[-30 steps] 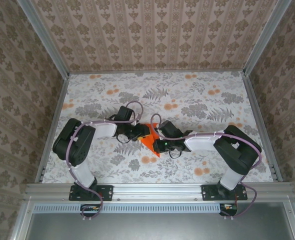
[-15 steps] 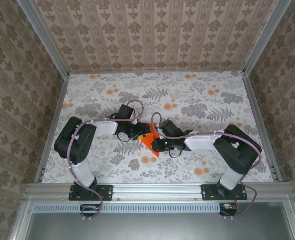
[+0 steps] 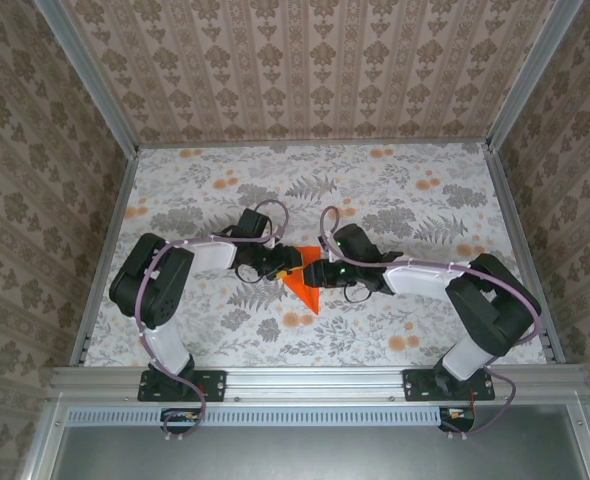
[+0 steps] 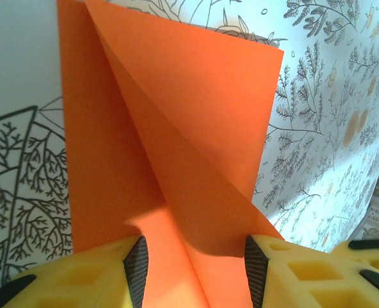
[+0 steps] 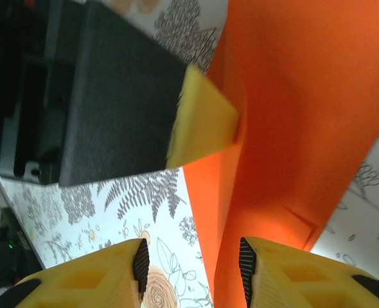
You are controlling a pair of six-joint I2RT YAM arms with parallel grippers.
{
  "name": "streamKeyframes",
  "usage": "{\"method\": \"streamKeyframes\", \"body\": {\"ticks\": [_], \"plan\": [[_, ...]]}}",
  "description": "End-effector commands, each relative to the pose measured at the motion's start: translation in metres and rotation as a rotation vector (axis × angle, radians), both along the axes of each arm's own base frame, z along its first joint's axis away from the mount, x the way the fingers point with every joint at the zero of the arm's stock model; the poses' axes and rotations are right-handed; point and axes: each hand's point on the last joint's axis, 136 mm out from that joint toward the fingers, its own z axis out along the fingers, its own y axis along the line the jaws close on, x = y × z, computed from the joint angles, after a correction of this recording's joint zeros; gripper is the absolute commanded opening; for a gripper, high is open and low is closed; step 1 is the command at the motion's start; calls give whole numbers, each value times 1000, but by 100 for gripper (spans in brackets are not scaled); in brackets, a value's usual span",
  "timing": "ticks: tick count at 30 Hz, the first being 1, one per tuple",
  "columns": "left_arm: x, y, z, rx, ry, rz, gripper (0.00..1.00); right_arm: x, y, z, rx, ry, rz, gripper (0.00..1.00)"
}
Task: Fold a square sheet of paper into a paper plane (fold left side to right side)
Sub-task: Fourth fold the wing at the center of the table.
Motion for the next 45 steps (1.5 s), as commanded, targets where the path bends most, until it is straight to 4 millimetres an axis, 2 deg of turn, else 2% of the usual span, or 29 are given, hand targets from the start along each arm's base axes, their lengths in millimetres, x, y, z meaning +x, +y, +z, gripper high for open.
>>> {"method": "streamKeyframes", "body": {"ticks": [1, 10, 15, 25, 32, 45], "plan": [[-7, 8, -18, 71, 50, 12, 48, 5, 5, 4, 75, 37, -4, 45], [-7, 8, -18, 70, 49, 13, 48, 12, 18, -9, 108, 97, -3, 40], [-7, 8, -18, 69, 48, 11, 48, 12, 21, -14, 110, 117, 4, 28], [-7, 9, -18, 75, 49, 12, 48, 10, 13, -25, 50, 127, 3, 3], [-8, 10, -18, 80, 50, 11, 48, 10, 0, -33, -37, 124, -23, 2], [-9, 11, -18, 81, 48, 10, 48, 16, -13, -41, -124, 115, -59, 2]]}}
